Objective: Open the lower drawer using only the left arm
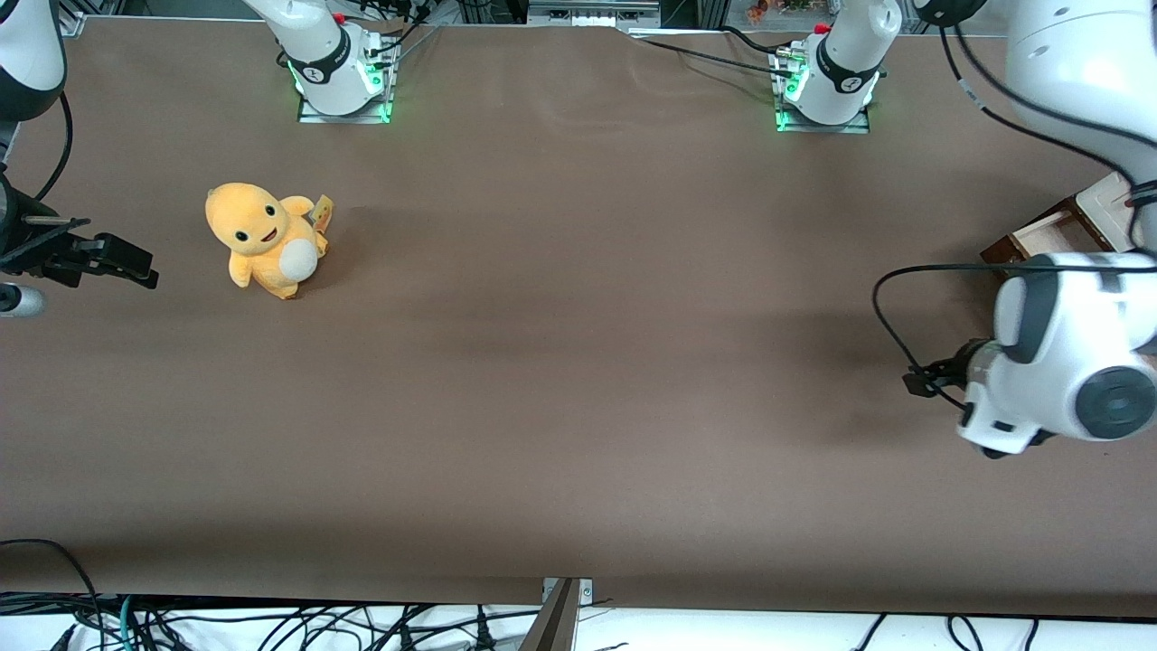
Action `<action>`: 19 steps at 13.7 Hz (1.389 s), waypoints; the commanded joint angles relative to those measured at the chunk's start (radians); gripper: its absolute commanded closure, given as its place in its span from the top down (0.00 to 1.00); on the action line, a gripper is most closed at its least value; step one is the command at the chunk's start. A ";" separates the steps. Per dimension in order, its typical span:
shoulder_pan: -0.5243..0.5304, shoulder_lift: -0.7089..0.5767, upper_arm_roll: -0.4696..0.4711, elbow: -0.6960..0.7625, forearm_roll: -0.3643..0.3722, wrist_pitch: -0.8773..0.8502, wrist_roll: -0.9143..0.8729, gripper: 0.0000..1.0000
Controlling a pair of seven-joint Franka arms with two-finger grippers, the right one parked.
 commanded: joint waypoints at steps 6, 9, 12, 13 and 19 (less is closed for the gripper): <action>0.007 -0.418 0.047 -0.402 -0.088 0.236 0.405 1.00; -0.007 -0.499 0.047 -0.459 -0.089 0.266 0.423 1.00; -0.012 -0.601 0.041 -0.531 -0.098 0.311 0.504 1.00; -0.013 -0.612 0.038 -0.522 -0.100 0.275 0.503 1.00; -0.015 -0.610 -0.002 -0.428 -0.100 0.106 0.471 1.00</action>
